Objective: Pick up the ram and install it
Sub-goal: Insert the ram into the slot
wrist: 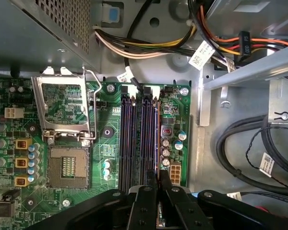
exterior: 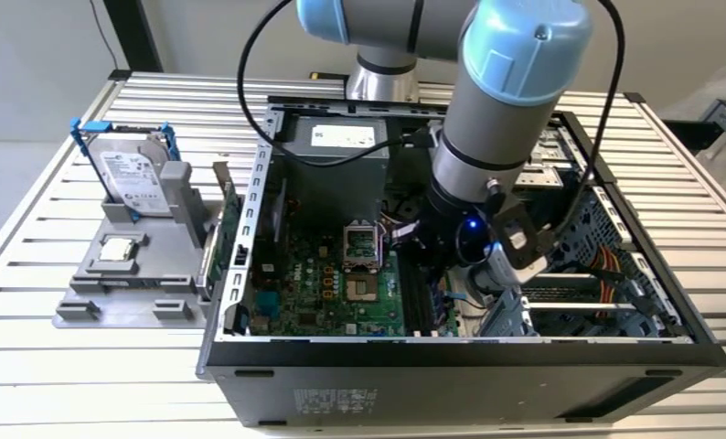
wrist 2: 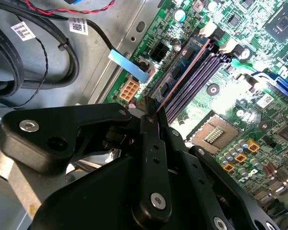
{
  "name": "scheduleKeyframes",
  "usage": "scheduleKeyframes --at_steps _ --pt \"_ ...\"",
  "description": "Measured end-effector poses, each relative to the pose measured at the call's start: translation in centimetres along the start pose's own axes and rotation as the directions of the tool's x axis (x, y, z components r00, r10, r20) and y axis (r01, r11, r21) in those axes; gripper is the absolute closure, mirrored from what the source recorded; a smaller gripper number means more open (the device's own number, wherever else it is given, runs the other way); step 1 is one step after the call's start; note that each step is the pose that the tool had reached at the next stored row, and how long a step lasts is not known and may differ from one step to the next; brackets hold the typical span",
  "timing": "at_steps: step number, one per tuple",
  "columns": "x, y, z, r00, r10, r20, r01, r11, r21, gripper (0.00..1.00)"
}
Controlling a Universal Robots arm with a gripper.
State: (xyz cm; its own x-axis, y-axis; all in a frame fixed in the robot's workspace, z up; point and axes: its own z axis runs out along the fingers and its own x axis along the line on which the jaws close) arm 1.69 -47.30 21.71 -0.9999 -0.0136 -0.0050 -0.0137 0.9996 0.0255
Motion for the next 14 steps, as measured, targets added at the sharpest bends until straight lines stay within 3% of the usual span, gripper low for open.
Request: scheduleKeyframes --at_steps 14 --pt "0.09 0.12 0.46 1.0000 0.001 0.0000 -0.001 1.0000 0.0012 1.00"
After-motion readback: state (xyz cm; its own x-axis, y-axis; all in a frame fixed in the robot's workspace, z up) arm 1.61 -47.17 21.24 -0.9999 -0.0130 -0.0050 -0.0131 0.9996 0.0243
